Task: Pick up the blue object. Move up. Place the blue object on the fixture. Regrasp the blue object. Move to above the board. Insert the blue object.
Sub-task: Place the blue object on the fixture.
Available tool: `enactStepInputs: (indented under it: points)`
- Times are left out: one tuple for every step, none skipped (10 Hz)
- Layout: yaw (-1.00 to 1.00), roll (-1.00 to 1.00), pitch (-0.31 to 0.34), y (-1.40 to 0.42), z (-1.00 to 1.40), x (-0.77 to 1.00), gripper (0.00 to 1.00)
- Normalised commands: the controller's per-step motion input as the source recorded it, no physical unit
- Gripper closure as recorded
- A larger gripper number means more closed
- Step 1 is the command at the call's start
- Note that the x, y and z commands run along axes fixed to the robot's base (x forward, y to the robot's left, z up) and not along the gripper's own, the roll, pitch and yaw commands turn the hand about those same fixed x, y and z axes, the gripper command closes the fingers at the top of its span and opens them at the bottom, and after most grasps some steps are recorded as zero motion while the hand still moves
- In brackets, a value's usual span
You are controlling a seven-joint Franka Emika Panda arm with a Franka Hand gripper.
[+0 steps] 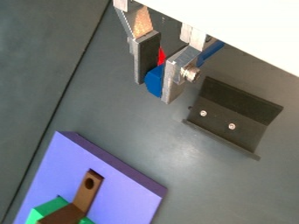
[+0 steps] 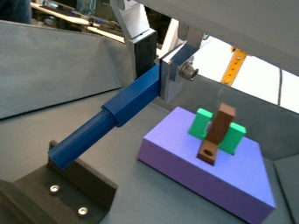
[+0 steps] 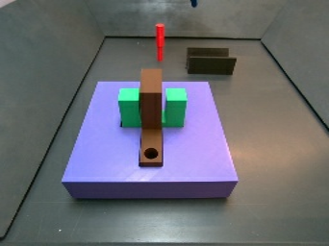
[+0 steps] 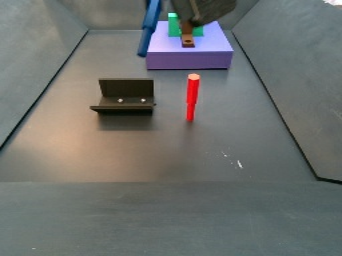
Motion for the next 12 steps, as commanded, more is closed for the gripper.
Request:
enactStepInputs:
  points:
    - [0.00, -0.26, 0.000, 0.10, -0.32, 0.94, 1.00]
    - [0.00, -0.25, 0.000, 0.09, -0.28, 0.88, 1.00]
    - [0.00, -0.23, 0.000, 0.09, -0.22, 0.77, 1.00]
    - [0.00, -0.20, 0.000, 0.07, -0.19, 0.63, 1.00]
    - [0.00, -0.21, 0.000, 0.05, -0.16, 0.54, 1.00]
    - [0.00, -0.22, 0.000, 0.02, -0.15, 0.53, 1.00]
    - [0.03, -0.18, 0.000, 0.00, -0.19, 0.37, 1.00]
    - [0.05, -0.16, -0.051, -0.02, -0.31, 0.31, 1.00]
    - [0.05, -0.15, -0.117, 0.00, -0.38, 0.20, 1.00]
    - [0.10, -0.26, -0.149, 0.00, -0.34, 0.05, 1.00]
    - [0.10, -0.31, -0.143, -0.03, -0.29, 0.03, 1.00]
    - [0.10, -0.20, -0.134, -0.05, -0.30, 0.09, 1.00]
